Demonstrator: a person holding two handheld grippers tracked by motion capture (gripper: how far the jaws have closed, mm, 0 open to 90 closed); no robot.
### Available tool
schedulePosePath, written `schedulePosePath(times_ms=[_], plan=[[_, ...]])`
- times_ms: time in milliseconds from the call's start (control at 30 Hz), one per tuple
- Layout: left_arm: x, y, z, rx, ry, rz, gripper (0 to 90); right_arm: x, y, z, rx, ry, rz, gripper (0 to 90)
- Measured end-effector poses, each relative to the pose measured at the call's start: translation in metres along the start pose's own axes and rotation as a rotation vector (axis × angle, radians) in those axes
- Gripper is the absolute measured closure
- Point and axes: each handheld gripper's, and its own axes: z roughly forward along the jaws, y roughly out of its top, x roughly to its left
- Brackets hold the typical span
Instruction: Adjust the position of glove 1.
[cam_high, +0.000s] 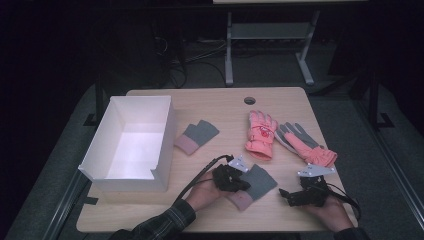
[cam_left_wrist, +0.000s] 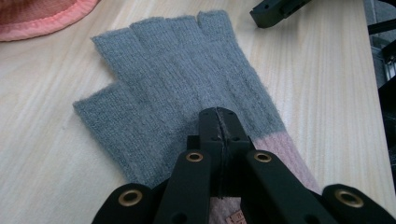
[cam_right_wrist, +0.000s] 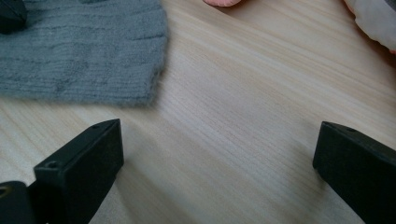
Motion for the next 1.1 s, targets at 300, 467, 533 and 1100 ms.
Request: schedulePosePath(times_ms=[300,467,533,1100], plan=[[0.002,0.001,-0.010,-0.019,0.018,0.007,86.5,0.000,0.000,0.000,-0.001,-0.001,-0.003,1.1],[0.013,0.001,-0.025,-0.054,0.045,-0.035,76.7,0.000,0.000,0.000,0.000,-0.001,-0.001,1.1],[0.017,0.001,-0.029,-0.055,0.059,-0.052,71.6,0.000,0.000,0.000,0.000,-0.001,-0.001,1.1],[0.062,-0.008,-0.058,-0.079,0.252,-0.155,56.1,0.000,0.000,0.000,0.000,-0.002,0.000,1.1]])
